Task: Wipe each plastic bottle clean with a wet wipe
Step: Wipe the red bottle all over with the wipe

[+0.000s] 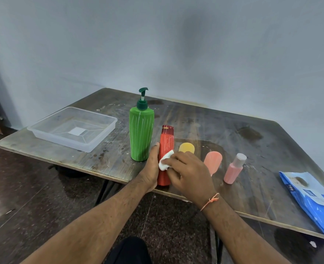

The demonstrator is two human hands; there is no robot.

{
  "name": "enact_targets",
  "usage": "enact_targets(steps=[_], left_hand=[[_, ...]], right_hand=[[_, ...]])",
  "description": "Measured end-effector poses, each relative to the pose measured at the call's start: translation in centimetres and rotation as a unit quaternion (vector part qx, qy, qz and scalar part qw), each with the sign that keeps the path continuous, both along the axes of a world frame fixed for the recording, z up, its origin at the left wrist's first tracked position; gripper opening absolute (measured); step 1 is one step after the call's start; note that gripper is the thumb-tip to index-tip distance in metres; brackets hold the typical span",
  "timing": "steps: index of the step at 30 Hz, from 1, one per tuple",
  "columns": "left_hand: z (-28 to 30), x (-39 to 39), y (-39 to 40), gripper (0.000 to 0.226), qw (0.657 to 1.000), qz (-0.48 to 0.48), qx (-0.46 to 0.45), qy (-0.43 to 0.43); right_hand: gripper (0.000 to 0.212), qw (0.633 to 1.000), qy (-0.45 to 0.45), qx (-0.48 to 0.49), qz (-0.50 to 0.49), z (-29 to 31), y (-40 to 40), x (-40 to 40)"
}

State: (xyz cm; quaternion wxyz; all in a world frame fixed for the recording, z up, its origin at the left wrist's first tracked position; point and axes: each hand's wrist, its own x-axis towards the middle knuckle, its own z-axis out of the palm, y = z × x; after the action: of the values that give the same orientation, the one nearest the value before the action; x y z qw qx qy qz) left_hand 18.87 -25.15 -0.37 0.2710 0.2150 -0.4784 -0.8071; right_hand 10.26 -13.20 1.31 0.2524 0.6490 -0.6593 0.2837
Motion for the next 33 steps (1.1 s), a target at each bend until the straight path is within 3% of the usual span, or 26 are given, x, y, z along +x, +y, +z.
enact_targets(steps=[5,12,15,20,33], left_hand=[[0.0,0.0,0.2,0.066,1.0,0.001,-0.011,0.008],[0.1,0.0,0.4,0.065,1.0,0.001,-0.013,0.007],[0.2,0.1,0.4,0.065,1.0,0.002,-0.011,0.012],[0.1,0.0,0.4,0.064,1.0,-0.001,-0.022,0.003],[0.3,0.0,0.8,0.064,0.999,-0.002,-0.037,0.024]], right_hand=[[0.019,0.998,-0.037,-0.038,-0.028,0.2,-0.6,-0.4],[0.014,0.999,-0.01,-0.039,-0.026,1.0,-1.1,-0.2],[0.021,0.999,-0.006,-0.026,-0.021,0.9,-1.3,0.5],[0.012,0.998,0.001,-0.045,-0.032,1.3,-1.3,0.1],[0.021,0.998,-0.043,-0.05,-0.025,1.7,-1.5,0.5]])
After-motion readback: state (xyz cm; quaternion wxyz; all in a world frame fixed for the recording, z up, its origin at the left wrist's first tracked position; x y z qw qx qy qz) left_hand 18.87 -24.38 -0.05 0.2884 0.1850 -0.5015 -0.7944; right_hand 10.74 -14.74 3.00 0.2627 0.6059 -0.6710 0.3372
